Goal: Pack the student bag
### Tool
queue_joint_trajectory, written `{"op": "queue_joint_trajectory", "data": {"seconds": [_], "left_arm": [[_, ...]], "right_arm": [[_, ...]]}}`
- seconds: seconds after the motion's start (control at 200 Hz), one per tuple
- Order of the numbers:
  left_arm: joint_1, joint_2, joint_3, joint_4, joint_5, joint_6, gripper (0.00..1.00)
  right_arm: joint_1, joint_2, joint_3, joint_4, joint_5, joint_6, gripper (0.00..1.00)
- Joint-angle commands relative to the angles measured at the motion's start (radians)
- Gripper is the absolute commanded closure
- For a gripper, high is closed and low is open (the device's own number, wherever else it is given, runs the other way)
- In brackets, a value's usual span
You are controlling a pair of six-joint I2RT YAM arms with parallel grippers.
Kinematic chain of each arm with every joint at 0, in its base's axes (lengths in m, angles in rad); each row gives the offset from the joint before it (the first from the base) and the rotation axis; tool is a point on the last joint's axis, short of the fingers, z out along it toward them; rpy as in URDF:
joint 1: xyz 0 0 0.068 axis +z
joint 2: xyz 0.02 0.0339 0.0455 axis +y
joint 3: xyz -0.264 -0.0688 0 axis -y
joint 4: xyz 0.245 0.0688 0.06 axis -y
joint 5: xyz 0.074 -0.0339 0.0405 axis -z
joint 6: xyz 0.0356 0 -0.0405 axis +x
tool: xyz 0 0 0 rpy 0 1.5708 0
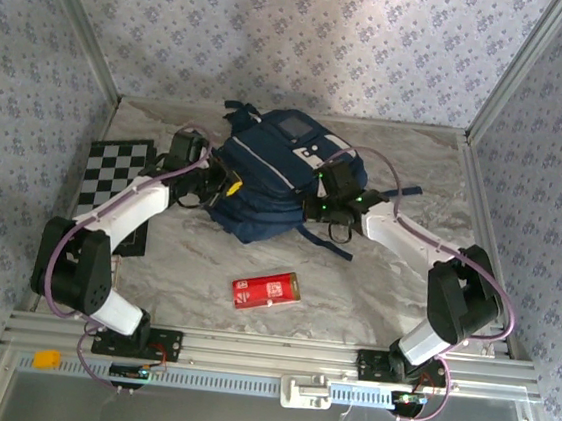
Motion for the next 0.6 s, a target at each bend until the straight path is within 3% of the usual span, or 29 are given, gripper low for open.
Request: {"op": "queue_joint_trajectory", "data": {"seconds": [0.0, 0.3, 0.4, 0.48, 0.595], "left_arm": [[0.096, -0.004, 0.043, -0.03, -0.116, 0.067, 1.0], [0.153, 0.013, 0.099, -0.079, -0.077, 0.136, 1.0], [0.153, 0.016, 0.105, -0.088, -0.055, 0.158, 1.0], [0.153, 0.013, 0.103, -0.088, -0.028, 0.182, 1.0], [0.146, -0.024, 0.109, -0.119, -0.001, 0.234, 0.73]], "right_arm": [[-0.114, 0.006, -0.025, -0.167, 0.116, -0.022, 1.0], [-0.19, 0.09, 0.066, -0.172, 0.134, -0.057, 1.0], [-0.166, 0.064, 0.053, -0.141, 0.048, -0.061, 1.0], [-0.136, 0.02, 0.05, -0.153, -0.001, -0.047, 0.86], [-0.127, -0.05, 0.018, -0.141, -0.097, 0.03, 0.67]]}}
